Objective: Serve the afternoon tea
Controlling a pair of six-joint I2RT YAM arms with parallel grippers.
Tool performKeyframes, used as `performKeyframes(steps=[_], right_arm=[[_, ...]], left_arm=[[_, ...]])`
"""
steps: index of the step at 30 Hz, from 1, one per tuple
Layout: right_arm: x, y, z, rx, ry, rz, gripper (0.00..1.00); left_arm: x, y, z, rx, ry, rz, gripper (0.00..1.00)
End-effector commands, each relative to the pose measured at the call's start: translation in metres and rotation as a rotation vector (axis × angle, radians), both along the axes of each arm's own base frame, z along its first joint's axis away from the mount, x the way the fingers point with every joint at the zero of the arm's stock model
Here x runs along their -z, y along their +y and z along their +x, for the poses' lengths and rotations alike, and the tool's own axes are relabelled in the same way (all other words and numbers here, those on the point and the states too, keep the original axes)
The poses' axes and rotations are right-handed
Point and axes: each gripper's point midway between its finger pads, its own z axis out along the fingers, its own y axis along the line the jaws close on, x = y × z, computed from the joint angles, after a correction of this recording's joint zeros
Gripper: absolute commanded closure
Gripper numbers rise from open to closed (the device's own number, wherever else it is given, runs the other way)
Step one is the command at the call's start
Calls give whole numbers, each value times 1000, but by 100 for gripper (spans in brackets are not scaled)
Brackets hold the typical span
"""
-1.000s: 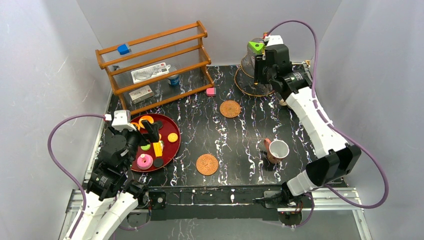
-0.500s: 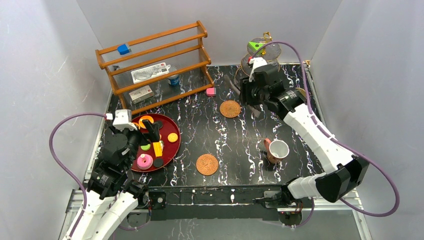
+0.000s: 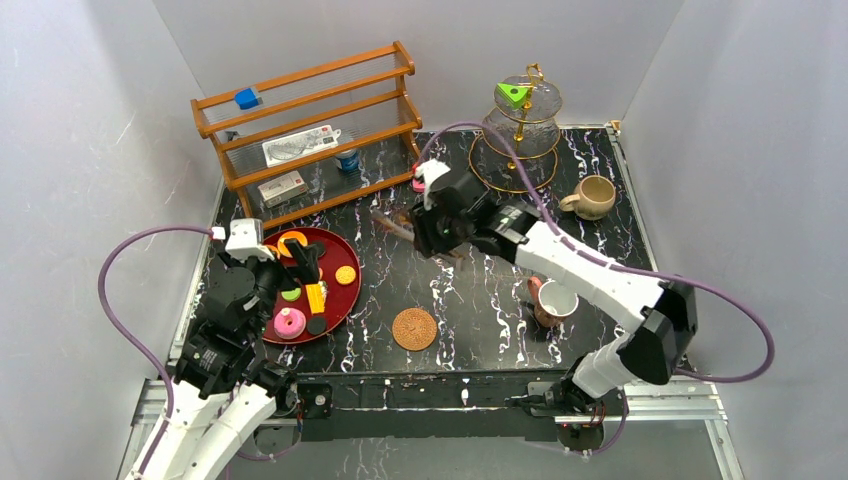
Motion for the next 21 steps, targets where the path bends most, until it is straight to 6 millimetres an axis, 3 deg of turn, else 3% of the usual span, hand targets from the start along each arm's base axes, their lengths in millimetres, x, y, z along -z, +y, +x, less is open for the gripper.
performKeyframes(steps=[1,8,12,21], right_arm=[[-6,41,-13,-86,-25,45,48],[32,86,-42,-192,39,-29,47],[41,106,-51,-227,50,-46,47],[65,121,-52,-236,73,-105,47]], left_arm=[[-8,7,-2,-29,-36,-4,4],[-13,11,-5,-43,-59,-16,5],[-14,12,-6,-47,-66,-21,5],[-16,15,-9,-57,-76,-27,5]])
